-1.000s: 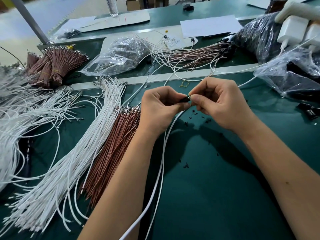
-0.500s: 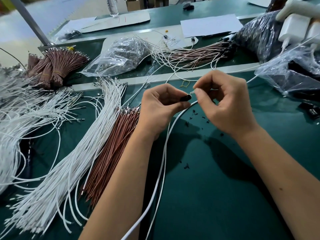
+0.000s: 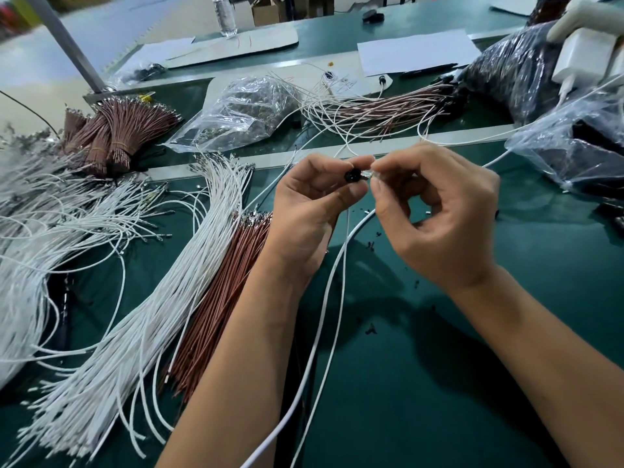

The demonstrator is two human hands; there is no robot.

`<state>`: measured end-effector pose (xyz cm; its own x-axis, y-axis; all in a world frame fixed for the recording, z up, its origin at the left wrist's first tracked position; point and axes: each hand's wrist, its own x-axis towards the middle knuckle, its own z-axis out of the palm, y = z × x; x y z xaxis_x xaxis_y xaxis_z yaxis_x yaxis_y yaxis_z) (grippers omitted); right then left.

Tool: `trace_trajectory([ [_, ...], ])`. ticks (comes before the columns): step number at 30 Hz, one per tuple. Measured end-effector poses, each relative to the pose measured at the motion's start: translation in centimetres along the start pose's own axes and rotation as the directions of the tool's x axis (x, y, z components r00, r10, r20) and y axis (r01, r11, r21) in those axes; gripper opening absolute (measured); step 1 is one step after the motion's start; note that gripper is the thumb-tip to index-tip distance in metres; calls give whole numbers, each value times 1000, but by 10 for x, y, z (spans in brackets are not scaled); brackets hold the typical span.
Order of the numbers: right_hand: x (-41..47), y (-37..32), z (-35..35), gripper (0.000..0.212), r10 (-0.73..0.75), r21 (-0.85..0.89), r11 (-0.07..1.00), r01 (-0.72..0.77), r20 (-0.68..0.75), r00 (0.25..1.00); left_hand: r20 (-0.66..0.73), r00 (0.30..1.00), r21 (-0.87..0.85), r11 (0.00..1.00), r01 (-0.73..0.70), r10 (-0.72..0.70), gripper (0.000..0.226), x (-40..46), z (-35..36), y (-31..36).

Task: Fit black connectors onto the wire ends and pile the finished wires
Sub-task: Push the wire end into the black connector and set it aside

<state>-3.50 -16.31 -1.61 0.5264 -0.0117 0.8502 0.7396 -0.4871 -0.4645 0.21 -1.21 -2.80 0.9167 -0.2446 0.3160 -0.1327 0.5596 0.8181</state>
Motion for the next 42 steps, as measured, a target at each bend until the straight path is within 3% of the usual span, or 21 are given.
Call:
trace_trajectory([
  [9, 0, -1, -1, 8, -52, -28, 998, 52, -2, 999, 3, 1000, -75, 997, 5, -5, 37, 0, 1, 0],
  [20, -1, -2, 2, 8, -84, -105, 991, 88, 45, 995, 1, 1000, -25, 1000, -14, 14, 33, 1, -1, 0],
  [36, 0, 2, 1, 6, 13, -153, 988, -1, 78, 997, -65, 997, 86, 996, -36, 42, 23, 2, -3, -5],
  [42, 4, 12, -4, 2, 130, -93, 989, -115, 176, 976, -87, 996, 241, 970, -15, 37, 24, 1, -6, -6],
])
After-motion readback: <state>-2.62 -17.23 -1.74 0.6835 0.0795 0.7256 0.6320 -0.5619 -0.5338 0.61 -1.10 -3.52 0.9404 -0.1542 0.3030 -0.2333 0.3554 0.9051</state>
